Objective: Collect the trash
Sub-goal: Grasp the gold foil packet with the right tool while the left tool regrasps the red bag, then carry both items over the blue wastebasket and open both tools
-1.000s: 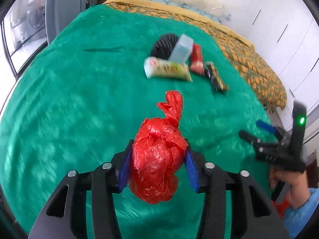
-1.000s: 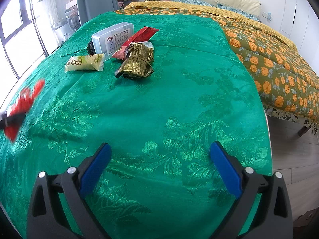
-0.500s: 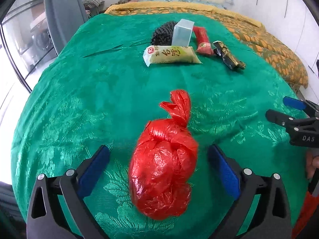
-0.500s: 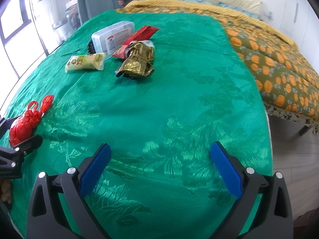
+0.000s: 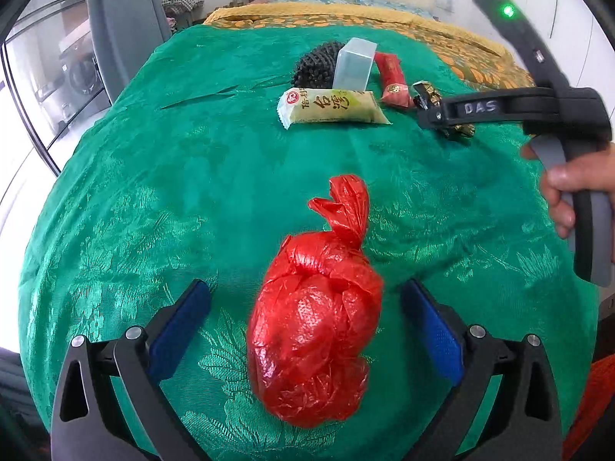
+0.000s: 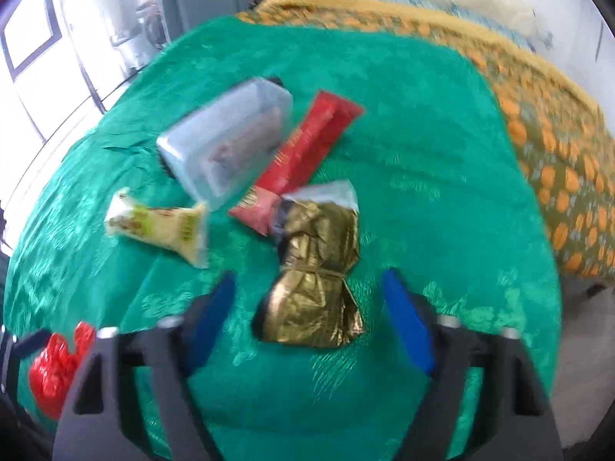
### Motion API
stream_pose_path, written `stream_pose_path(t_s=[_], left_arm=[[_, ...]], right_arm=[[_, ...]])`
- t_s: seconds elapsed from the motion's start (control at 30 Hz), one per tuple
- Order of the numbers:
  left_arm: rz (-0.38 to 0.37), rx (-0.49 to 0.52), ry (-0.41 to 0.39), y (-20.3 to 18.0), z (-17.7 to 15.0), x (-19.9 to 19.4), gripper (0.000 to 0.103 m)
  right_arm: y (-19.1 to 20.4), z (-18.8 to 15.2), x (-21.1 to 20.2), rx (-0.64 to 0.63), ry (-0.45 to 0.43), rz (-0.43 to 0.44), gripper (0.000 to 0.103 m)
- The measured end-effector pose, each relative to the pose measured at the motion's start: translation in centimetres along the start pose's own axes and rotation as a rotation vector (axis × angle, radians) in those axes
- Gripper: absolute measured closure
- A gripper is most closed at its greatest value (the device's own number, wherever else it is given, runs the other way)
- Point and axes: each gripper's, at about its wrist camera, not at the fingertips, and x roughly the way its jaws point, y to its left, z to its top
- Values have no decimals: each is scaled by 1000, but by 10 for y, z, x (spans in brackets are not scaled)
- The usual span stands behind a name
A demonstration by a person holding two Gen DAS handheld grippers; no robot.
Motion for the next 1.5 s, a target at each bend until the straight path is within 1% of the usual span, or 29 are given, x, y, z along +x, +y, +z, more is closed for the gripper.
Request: stream_pose_path(t_s=[0.03,0.07,0.13,0.23,0.33,0.4,0.5,0.57,0.63,0.67,0.7,0.73,0.77,0.8,0.87,0.93,1.0,1.1,1.17,1.2,1.23,1.27,1.33,1.37,1.4,1.43,1.5], left_arm=[[0,0,0,0,0,0,4],[-1,0,0,0,0,0,4],[-1,0,0,0,1,0,4],[-1,0,0,0,1,0,4],[0,1,0,0,1,0,4],[1,2,0,0,1,0,4],[5,3,0,0,0,0,4],[0,2,1,1,0,0,4],[-17,9,4,2,0,0,4],[-37,15,6,4,0,-1,5],[-67,18,7,6,-1,-4,4],[-98,14,5,9,-3,-6,4],[-129,8,3,13,-4,-8,4],[-163,-4,4,17,-5,-11,4],[-214,-33,13,25,-6,-17,5],[-236,-52,15,27,-5,-20,4],[-237,-40,11,24,-1,-22,4],[-210,7,20,12,4,-18,4],[-179,42,16,6,6,-13,5],[-137,58,16,3,7,-9,7],[-120,63,21,4,8,-7,13],[-110,66,30,4,9,-5,17],[-79,77,38,2,8,-5,28],[-70,91,34,0,7,-6,34],[-60,101,31,-1,6,-8,49],[-59,105,28,-1,5,-10,60],[-77,93,23,0,5,-15,61]], right_arm=[[-4,-1,-1,16,-2,0,55],[-7,-4,-6,25,-19,5,61],[-10,-13,-18,17,-27,21,62],[-8,-30,-42,-41,-31,37,62],[-2,-54,-69,-98,-7,70,62],[0,-75,-85,-128,13,88,62],[-1,-112,-105,-162,53,90,62],[-2,-138,-113,-174,69,80,62],[-3,-153,-113,-194,74,57,62],[-4,-161,-110,-202,80,43,57],[-6,-165,-109,-200,82,36,47],[-9,-171,-107,-188,80,34,42],[-13,-174,-107,-173,72,38,37],[-16,-176,-107,-156,64,46,36],[-21,-177,-109,-132,57,59,34],[-21,-177,-113,-124,51,68,33],[-20,-173,-116,-126,48,79,33],[-16,-165,-119,-118,51,91,33],[-16,-163,-117,-101,59,103,33],[-17,-161,-115,-87,63,109,33],[-18,-159,-112,-70,66,114,33],[-18,-159,-110,-58,72,116,33],[-18,-159,-105,-42,91,124,35],[-18,-160,-105,-42,91,125,49],[-19,-160,-106,-43,89,121,58],[-20,-160,-108,-37,83,121,58],[-26,-160,-117,-13,49,137,60]])
